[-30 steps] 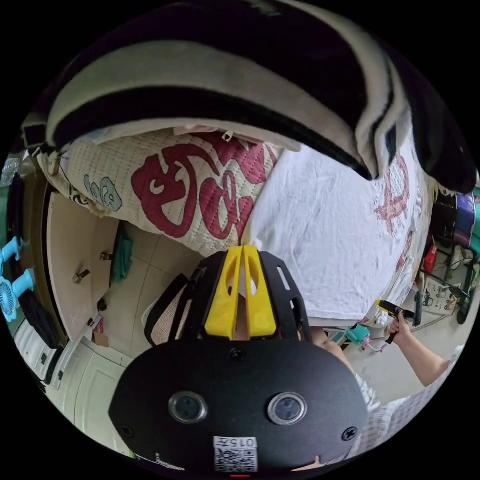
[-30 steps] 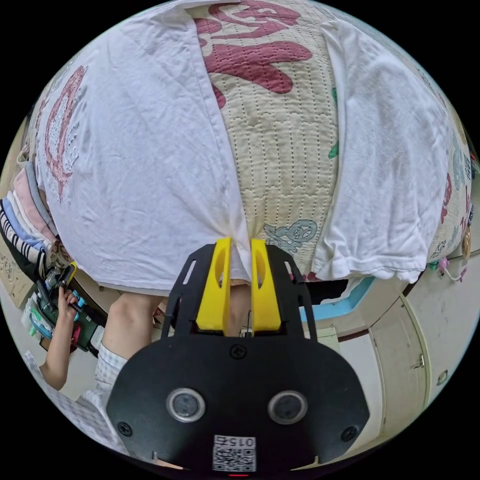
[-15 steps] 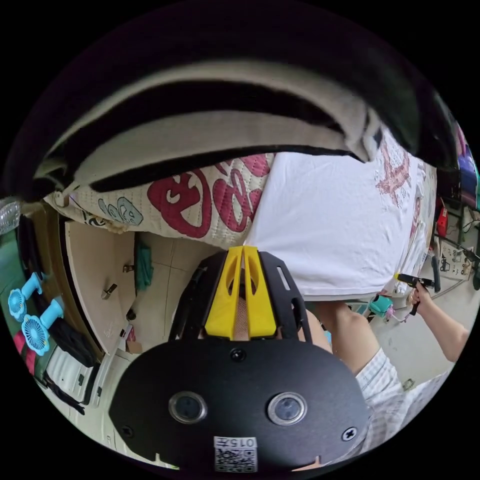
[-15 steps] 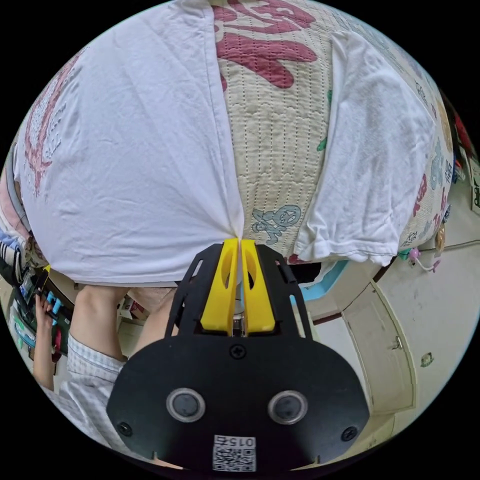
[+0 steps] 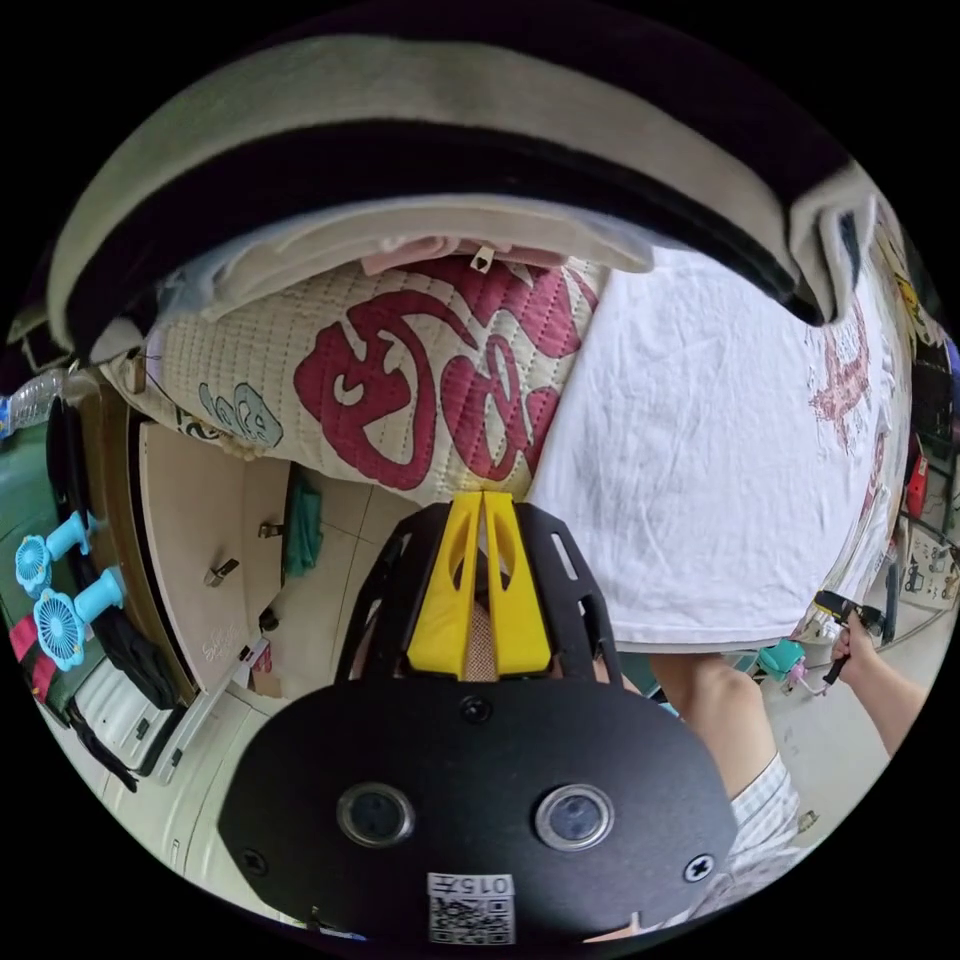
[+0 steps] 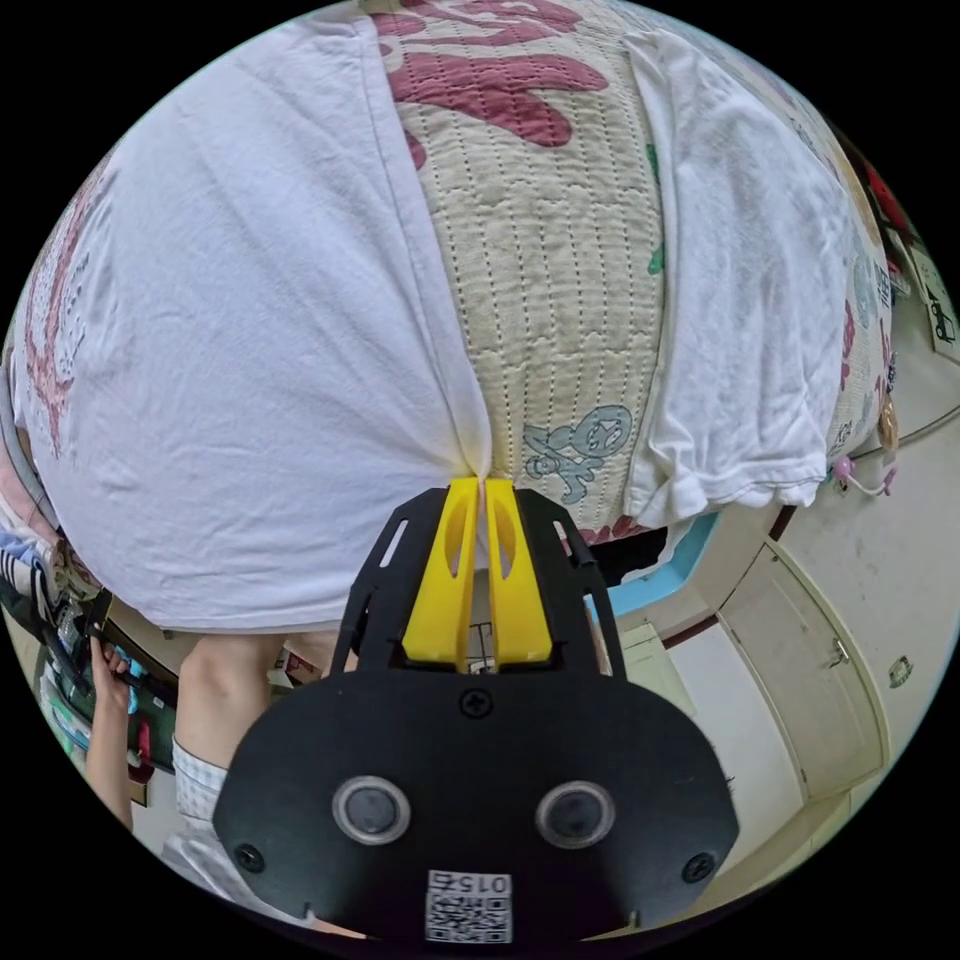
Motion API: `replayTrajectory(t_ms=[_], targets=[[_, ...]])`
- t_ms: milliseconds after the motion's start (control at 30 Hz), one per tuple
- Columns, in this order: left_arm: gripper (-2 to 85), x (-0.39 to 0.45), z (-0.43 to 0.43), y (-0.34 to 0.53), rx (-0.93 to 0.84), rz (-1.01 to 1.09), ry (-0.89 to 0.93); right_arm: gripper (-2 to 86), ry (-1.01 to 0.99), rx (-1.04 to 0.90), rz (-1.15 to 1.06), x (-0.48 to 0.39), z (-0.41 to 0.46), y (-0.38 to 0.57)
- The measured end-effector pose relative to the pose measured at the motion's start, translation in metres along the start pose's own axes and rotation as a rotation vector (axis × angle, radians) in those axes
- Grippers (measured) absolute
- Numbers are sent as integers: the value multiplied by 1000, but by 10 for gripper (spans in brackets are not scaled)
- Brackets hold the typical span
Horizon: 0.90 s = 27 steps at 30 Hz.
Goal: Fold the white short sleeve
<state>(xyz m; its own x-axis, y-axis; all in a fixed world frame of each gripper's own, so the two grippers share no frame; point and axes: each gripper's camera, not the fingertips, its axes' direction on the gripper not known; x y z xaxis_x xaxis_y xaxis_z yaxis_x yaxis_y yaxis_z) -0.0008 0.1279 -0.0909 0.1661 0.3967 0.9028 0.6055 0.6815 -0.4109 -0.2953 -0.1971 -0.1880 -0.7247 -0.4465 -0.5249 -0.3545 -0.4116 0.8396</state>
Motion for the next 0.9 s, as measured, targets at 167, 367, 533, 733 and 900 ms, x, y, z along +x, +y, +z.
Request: replayTrajectory(t_ms=[167,367,533,733,900], targets=[[-6,16,-23,5,-41,-31,10,4,-113,33,22,17,-29,36],[-4,41,-80,34,-70,-25,-104,27,-269,28,30,42,-66,77],[-2,108,-147,52,-19,99,-190,82,-469,57,13,84,-108,116],[6,316,-219,9,311,458,84,83,-608,325,-76,108,-209,121],[28,494,-230,-67,355,600,457,96,-690,498,-134,106,-279,88]])
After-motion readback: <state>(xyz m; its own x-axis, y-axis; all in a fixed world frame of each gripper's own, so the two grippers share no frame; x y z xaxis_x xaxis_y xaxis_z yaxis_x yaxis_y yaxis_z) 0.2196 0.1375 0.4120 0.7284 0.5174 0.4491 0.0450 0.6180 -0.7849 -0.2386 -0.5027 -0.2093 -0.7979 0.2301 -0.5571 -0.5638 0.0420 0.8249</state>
